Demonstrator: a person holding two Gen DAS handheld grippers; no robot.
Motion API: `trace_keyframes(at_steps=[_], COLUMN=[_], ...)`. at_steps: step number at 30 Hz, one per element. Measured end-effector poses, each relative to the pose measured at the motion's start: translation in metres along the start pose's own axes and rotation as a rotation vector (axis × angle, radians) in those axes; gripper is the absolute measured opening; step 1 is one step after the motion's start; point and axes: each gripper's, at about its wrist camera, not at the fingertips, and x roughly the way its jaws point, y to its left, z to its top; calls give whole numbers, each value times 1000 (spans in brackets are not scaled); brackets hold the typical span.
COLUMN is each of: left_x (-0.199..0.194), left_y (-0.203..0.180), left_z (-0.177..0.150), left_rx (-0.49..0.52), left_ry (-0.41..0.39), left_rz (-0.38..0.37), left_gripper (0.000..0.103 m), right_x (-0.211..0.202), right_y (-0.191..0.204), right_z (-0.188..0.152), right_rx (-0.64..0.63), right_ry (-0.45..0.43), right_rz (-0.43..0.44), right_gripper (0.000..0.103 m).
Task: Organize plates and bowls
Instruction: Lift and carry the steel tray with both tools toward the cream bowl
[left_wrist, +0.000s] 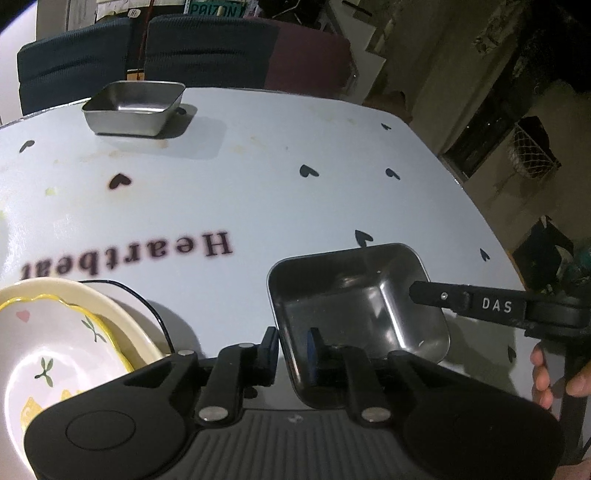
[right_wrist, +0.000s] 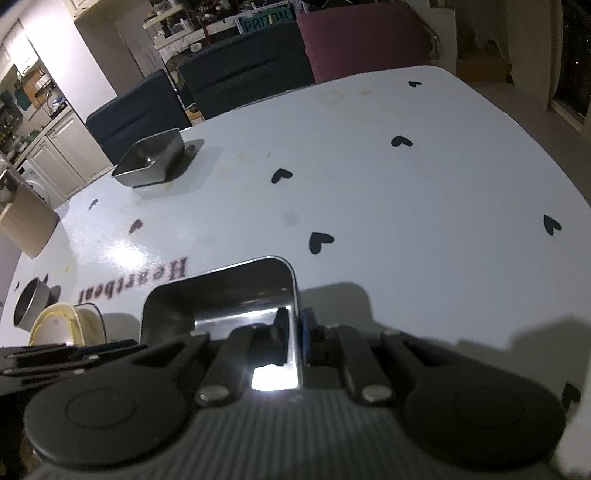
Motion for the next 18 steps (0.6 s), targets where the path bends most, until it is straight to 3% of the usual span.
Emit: trace_keyframes(at_steps=[18], left_x=[8], left_y=[-4], left_z=[1], left_rx=[12], left_ry=[14], left_rz=[-17], left_gripper=[20], right_x=[1], right_y=[-1], right_z=[0], right_rx=[1], right_ry=[7], right_rz=[-29], right_gripper=[13])
